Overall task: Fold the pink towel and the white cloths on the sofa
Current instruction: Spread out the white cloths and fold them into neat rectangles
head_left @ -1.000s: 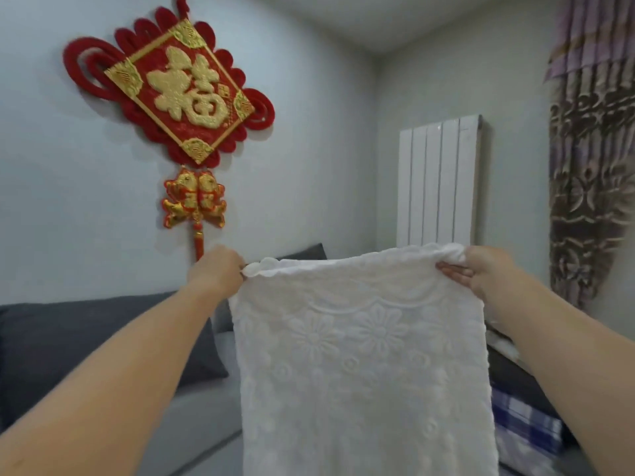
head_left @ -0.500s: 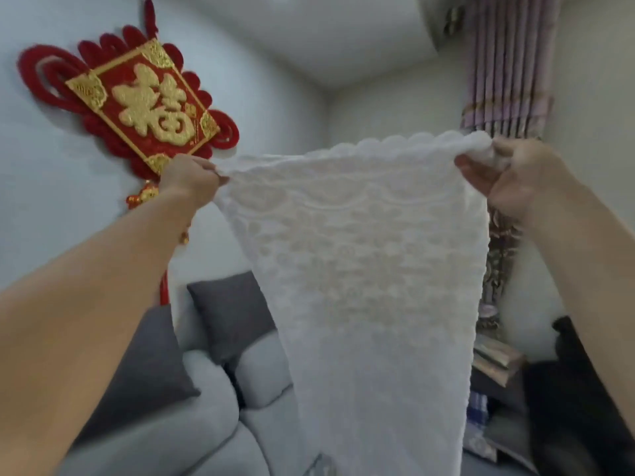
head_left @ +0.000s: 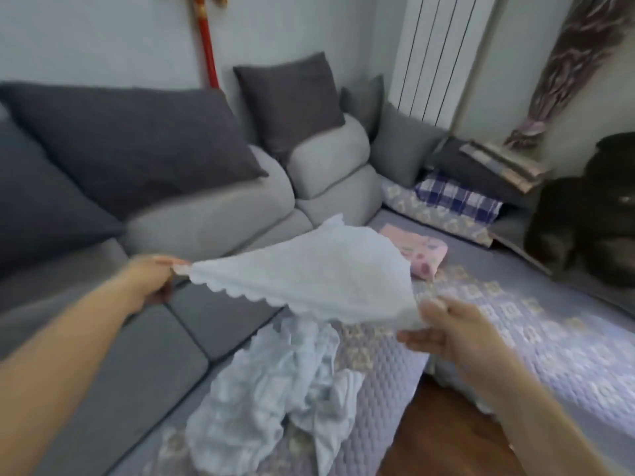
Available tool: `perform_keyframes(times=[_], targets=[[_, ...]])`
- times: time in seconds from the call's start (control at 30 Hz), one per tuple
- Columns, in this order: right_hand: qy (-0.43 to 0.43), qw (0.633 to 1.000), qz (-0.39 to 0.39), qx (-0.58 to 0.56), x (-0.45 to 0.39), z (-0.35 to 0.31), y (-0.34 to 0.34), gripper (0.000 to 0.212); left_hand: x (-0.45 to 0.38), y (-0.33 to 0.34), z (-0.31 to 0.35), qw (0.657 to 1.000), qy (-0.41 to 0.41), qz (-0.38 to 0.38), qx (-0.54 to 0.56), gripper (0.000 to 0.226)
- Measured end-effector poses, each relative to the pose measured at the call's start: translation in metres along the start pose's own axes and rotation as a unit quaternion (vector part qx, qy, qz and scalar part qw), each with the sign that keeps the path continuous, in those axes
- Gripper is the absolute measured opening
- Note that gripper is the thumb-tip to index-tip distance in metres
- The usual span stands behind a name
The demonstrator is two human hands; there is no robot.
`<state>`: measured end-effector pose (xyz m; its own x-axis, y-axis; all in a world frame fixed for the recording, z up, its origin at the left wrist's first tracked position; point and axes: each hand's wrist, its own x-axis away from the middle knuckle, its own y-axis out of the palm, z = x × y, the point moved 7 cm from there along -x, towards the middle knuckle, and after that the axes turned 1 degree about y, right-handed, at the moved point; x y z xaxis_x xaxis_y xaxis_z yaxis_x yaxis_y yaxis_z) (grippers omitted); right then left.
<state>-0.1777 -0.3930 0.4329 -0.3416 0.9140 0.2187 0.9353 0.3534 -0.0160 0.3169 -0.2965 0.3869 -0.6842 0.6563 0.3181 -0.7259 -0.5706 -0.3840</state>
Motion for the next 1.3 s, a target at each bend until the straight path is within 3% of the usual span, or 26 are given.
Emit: perform_keyframes(times=[0.1,0.2,0.33,0.43,0.57,0.6,0.67,0.73,0.77,0.87,0.97,1.1,1.23,1.3], targets=[[0.071,0.997,0.015,0.034,0.022,0.08,0.025,0.021,0.011,0.013,-0.099,0.983,-0.151,-0.056,0.088,0.021],[0.137,0.989,0.013,0.045,0.039,0.141,0.042,0.024,0.027,0.021,-0.178,0.956,-0.238,-0.077,0.151,0.021],[0.255,0.964,-0.049,0.055,0.05,0.2,0.062,0.026,0.026,0.01,-0.257,0.97,-0.236,-0.008,0.054,0.01],[0.354,0.921,-0.126,0.098,0.057,0.235,0.084,0.028,0.028,-0.001,-0.279,0.971,-0.232,0.041,-0.044,0.01],[0.455,0.856,-0.189,0.155,0.068,0.287,0.115,0.041,0.041,-0.015,-0.303,0.971,-0.197,0.114,-0.071,0.018],[0.461,0.842,-0.214,0.181,0.07,0.299,0.124,0.04,0.045,-0.016,-0.31,0.971,-0.192,0.127,-0.07,0.016],[0.459,0.798,-0.29,0.261,0.074,0.311,0.143,0.037,0.052,-0.013,-0.323,0.972,-0.192,0.125,-0.056,0.034],[0.442,0.751,-0.358,0.335,0.074,0.313,0.158,0.046,0.057,-0.014,-0.332,0.971,-0.198,0.126,-0.056,0.044],[0.427,0.749,-0.362,0.354,0.067,0.315,0.161,0.048,0.058,-0.015,-0.335,0.97,-0.198,0.126,-0.062,0.046],[0.382,0.76,-0.313,0.422,0.032,0.313,0.146,0.039,0.066,-0.009,-0.335,0.969,-0.202,0.118,-0.084,0.049],[0.369,0.783,-0.256,0.43,-0.006,0.308,0.107,0.018,0.07,0.013,-0.329,0.974,-0.184,0.11,-0.07,0.052],[0.333,0.781,-0.21,0.485,-0.057,0.288,0.043,0.017,0.071,0.074,-0.304,0.986,-0.139,0.089,-0.018,0.026],[0.345,0.733,-0.202,0.55,-0.117,0.299,-0.024,0.029,0.07,0.161,-0.29,0.989,-0.144,0.021,-0.007,0.02],[0.35,0.711,-0.218,0.57,-0.163,0.312,-0.037,0.026,0.064,0.185,-0.291,0.984,-0.167,0.054,-0.016,0.027]])
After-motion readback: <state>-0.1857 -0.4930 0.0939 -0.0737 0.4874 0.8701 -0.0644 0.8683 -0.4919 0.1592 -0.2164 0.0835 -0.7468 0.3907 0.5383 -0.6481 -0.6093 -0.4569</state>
